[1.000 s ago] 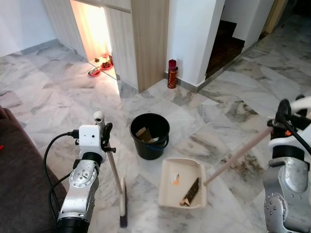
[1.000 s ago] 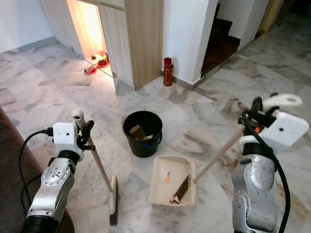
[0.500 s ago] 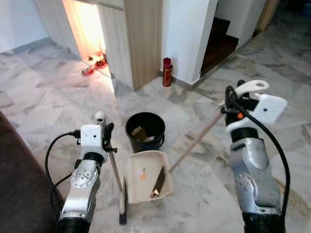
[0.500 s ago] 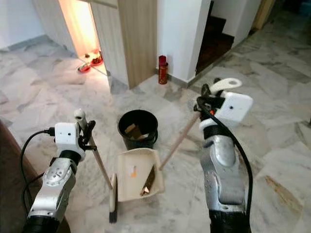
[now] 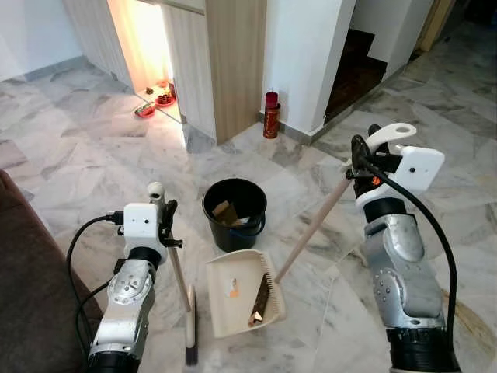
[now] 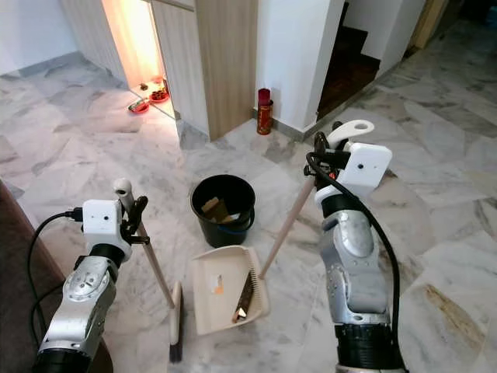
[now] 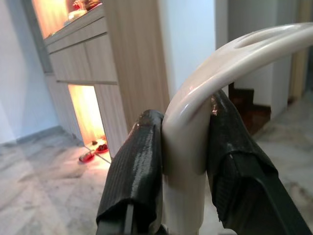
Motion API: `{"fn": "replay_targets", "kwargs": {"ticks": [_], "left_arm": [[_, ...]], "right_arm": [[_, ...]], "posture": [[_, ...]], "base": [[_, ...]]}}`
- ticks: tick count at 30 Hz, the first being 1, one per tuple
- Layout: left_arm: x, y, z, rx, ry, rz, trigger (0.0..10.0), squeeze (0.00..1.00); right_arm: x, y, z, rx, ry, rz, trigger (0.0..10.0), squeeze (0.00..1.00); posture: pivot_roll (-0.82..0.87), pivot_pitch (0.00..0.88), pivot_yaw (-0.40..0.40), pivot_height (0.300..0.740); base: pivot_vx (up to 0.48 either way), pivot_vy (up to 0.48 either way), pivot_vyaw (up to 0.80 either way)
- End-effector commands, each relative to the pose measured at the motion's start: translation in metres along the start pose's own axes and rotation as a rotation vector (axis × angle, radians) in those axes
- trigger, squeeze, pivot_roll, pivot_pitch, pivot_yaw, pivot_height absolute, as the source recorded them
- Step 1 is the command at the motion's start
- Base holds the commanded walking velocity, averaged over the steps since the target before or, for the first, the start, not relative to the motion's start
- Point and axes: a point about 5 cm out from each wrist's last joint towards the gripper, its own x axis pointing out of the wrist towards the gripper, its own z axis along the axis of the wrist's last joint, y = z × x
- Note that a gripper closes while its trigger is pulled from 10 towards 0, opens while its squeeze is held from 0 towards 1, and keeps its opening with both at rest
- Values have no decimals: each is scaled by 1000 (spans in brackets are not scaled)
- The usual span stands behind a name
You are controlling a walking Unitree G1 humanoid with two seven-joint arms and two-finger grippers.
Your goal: Sweep floor
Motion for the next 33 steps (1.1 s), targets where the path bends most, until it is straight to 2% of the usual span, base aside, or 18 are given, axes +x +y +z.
{"fn": "replay_targets", "kwargs": {"ticks": [1, 6, 17, 21, 23, 33], "left_arm": [[0, 5, 9, 15, -47, 9, 10000, 0], [-1, 6, 9, 15, -47, 17, 10000, 0], [-3, 7, 7, 22, -41, 27, 10000, 0], [-3, 8, 7, 26, -41, 34, 10000, 0], [-3, 9, 7, 32, -43, 40, 10000, 0], [-2, 11, 8, 45, -54, 65, 10000, 0]], "right_arm": [[7, 1, 10, -26, -55, 24, 10000, 0], [9, 2, 10, -29, -58, 35, 10000, 0], [12, 17, 11, -20, -77, 104, 10000, 0], [14, 18, 19, -2, -114, 101, 10000, 0], [17, 25, 41, 40, -210, 114, 10000, 0], [17, 28, 46, 75, -255, 95, 10000, 0]], "posture": [[18, 0, -17, 740], [20, 0, -18, 740], [26, 0, -19, 740], [31, 0, -20, 740], [28, 0, -18, 740], [28, 0, -17, 740]], "base": [[0, 0, 0], [0, 0, 0], [0, 0, 0], [0, 0, 0], [0, 0, 0], [0, 0, 0]]}}
